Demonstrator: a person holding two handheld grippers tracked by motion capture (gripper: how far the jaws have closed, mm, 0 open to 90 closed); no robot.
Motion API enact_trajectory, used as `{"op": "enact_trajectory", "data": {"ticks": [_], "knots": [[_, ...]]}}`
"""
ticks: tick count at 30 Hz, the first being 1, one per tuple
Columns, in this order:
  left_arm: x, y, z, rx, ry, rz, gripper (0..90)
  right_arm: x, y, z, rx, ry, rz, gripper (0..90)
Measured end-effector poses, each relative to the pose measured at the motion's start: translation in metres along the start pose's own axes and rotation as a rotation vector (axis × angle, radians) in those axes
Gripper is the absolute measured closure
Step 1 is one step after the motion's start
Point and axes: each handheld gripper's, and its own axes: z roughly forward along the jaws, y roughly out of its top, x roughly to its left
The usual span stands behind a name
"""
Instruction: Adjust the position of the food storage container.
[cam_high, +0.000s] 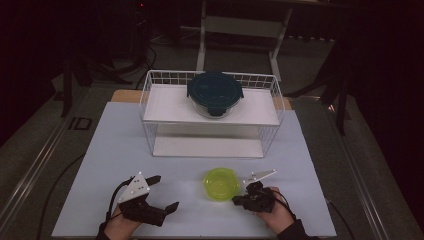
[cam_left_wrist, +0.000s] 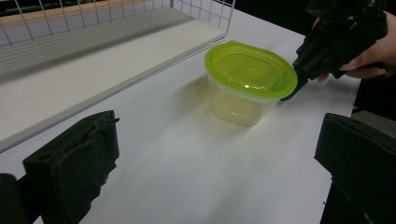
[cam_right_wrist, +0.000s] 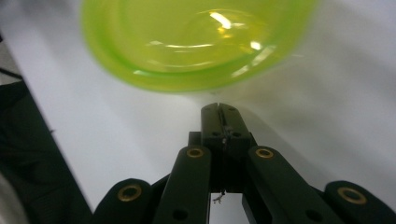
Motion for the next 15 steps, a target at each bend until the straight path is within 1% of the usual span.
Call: {"op": "enact_trajectory", "data": {"ticks": [1,2,3,4,7,8,12,15], "knots": [[0.0,0.0,0.0,0.001,0.001,0.002,0.0,-0.003,0.001,0.0,-0.001,-0.011,0.009,90.0],[0.0,0.0,0.0,0.001,0.001,0.002,0.0,-0.003,0.001,0.0,-0.001,-0.011,0.009,90.0],[0.0,0.0,0.0,0.0,0.0,0.002,0.0,-0.007,0.001,0.0,-0.002,-0.029,0.011,90.0],[0.0,0.0,0.0,0.0,0.0,0.001,0.0,-0.013,0.004,-0.001,-0.018,-0.043,0.028,90.0],[0.0,0.0,0.0,-0.002,0.0,-0.004,0.0,-0.019,0.009,0.0,-0.034,-0.061,0.045,90.0],[0.0,0.0,0.0,-0.003,0.0,-0.003,0.0,-0.02,0.011,0.002,-0.034,-0.056,0.051,90.0],[0.0,0.0,0.0,-0.003,-0.001,0.0,0.0,-0.018,0.014,0.009,-0.022,-0.055,0.041,90.0],[0.001,-0.001,0.0,-0.005,-0.002,-0.005,0.0,-0.016,0.013,0.009,-0.022,-0.048,0.035,90.0]]}}
